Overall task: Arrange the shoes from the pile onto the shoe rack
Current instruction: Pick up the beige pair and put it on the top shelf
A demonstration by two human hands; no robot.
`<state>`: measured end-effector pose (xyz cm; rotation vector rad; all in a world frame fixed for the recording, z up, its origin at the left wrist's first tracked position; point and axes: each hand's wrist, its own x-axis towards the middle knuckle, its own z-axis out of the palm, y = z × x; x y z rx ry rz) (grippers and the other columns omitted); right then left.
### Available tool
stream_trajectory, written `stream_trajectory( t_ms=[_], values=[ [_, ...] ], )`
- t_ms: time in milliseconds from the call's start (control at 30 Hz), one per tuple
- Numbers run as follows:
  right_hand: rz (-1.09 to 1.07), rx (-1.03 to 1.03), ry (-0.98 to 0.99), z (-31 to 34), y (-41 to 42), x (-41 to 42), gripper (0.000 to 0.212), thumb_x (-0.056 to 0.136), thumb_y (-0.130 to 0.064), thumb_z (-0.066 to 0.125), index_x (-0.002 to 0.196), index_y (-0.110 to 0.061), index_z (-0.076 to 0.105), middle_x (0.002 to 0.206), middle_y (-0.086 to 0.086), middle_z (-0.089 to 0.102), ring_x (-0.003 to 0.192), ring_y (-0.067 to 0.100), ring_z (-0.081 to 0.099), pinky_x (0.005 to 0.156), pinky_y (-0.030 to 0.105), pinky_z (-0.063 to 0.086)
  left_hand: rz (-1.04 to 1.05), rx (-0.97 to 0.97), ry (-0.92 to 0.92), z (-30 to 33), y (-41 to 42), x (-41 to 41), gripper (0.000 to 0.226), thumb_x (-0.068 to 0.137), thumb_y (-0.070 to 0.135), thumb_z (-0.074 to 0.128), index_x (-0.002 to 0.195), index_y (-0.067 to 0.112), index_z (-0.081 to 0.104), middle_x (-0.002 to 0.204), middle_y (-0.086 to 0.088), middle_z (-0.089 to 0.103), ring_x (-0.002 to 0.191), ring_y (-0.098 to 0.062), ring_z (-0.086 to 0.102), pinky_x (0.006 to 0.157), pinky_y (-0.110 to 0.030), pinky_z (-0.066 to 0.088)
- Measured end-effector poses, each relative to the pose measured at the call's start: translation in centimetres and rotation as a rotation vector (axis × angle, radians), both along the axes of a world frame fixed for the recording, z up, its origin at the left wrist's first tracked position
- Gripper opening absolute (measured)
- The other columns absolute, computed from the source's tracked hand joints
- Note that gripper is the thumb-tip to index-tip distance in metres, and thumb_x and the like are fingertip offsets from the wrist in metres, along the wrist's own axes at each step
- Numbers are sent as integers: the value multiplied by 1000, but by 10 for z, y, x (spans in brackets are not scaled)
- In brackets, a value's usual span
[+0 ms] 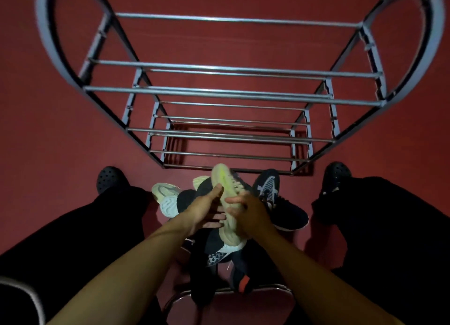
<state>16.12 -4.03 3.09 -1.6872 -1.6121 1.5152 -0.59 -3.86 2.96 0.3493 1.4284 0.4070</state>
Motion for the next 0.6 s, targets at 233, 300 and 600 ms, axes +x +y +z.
stream_trajectory(
  t_ms=[233,300,600],
  values=[
    [41,-117,230,8,11,-47,34,89,-17,70,122,-17,61,100,-3,70,87,3,66,76,11,50,123,78,107,7,4,-60,32,98,24,62,114,-2,68,84,-11,76,74,-22,74,70,-34,60],
    [-170,-73,138,-2,17,-47,25,91,-18,67,115,-13,63,96,-3,68,82,3,65,67,7,48,90,95,167,5,3,-74,25,98,23,62,110,1,68,83,-8,75,66,-16,71,59,-27,57],
    [-345,-527,-46,-83,16,-28,99,70,-52,80,144,-10,30,129,12,52,117,34,57,92,39,49,-32,96,153,-19,4,-104,31,100,30,59,116,5,67,93,-3,75,67,-7,72,51,-18,53]
  ],
)
